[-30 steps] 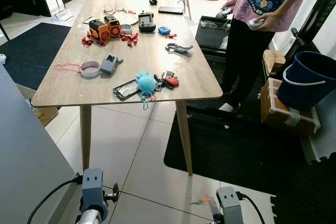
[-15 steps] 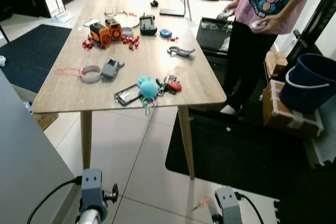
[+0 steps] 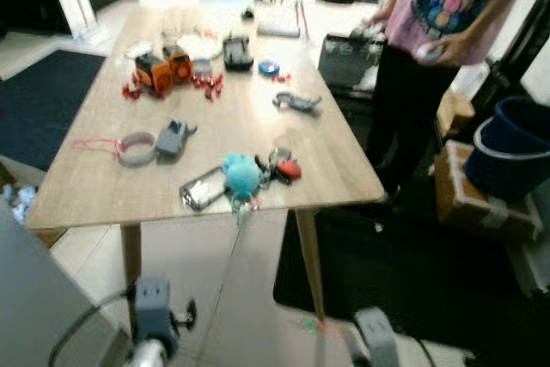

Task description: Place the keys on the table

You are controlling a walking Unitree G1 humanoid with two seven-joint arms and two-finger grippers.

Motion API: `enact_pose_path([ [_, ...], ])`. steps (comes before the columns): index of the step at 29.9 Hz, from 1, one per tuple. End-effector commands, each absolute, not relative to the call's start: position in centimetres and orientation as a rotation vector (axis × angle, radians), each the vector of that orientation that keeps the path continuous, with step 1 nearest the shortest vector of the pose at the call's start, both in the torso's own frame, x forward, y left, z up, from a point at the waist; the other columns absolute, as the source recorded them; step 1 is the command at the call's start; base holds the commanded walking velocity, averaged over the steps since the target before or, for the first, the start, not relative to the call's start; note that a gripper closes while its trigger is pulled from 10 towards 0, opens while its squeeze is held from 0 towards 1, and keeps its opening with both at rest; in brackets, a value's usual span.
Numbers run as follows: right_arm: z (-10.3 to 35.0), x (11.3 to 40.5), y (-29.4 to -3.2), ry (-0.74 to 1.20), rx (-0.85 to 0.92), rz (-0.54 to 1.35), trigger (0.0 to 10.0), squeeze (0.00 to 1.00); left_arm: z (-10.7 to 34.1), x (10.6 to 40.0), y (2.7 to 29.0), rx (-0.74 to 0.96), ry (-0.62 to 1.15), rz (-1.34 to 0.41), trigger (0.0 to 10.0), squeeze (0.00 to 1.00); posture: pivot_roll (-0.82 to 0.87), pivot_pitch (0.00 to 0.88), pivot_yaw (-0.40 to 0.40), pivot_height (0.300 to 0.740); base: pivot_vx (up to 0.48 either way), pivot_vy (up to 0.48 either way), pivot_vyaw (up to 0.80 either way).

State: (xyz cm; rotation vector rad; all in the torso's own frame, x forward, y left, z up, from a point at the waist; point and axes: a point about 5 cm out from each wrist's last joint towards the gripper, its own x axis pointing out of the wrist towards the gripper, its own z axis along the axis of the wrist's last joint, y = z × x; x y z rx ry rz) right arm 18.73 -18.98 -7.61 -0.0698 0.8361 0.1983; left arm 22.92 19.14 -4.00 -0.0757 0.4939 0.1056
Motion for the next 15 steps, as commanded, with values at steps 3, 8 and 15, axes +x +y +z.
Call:
enact_pose_path([
  [3, -7.63, 18.93, -18.05, 0.83, -0.054, 0.214, 10.0, 0.0, -4.88, 21.66, 19.65, -0.078, 0.544, 0.14, 10.0, 0.0, 0.05, 0.073, -0.009, 0.74, 0.094, 0.0, 0.0],
  [8, -7.6, 19.0, -18.0, 0.829, -0.053, 0.214, 10.0, 0.0, -4.85, 21.63, 19.8, -0.073, 0.539, 0.16, 10.0, 0.0, 0.05, 0.072, -0.008, 0.74, 0.0, 0.0, 0.0],
  [15, -7.56, 19.09, -17.99, 0.828, -0.053, 0.214, 10.0, 0.0, -4.78, 21.67, 20.07, -0.075, 0.536, 0.178, 10.0, 0.0, 0.05, 0.073, -0.007, 0.74, 0.0, 0.0, 0.0],
])
